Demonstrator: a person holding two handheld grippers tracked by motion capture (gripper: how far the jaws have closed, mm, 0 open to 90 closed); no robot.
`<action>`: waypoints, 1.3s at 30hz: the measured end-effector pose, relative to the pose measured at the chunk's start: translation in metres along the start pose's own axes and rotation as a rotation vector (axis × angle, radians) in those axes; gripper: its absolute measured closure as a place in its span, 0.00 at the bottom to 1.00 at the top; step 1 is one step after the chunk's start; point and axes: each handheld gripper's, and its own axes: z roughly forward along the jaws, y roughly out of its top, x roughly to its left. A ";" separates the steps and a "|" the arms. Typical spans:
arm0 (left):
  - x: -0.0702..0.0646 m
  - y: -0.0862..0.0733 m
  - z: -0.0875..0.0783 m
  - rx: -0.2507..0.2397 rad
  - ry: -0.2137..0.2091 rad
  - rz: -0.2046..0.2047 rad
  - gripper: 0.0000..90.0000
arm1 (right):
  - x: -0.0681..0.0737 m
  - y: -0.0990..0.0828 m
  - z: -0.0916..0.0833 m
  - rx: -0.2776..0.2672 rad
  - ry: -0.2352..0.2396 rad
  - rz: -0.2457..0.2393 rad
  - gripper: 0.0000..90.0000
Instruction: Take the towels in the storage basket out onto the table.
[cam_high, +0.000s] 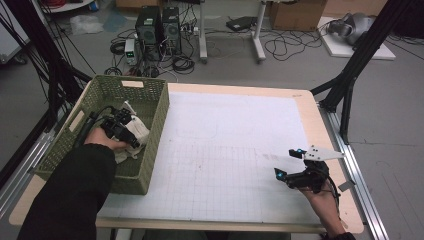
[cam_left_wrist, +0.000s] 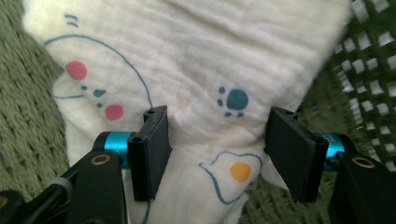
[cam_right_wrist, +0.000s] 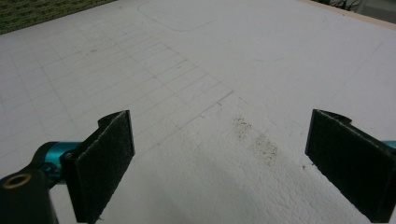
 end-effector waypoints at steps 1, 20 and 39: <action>0.000 0.000 0.002 0.008 0.008 0.003 0.46 | 0.000 0.000 0.000 -0.001 -0.001 -0.001 0.08; 0.006 -0.003 0.002 0.034 0.058 -0.037 0.86 | 0.002 -0.001 -0.002 0.002 0.002 -0.010 0.08; 0.029 -0.034 -0.045 -0.255 -0.090 -0.184 0.87 | 0.002 0.001 0.001 -0.011 0.007 -0.004 0.08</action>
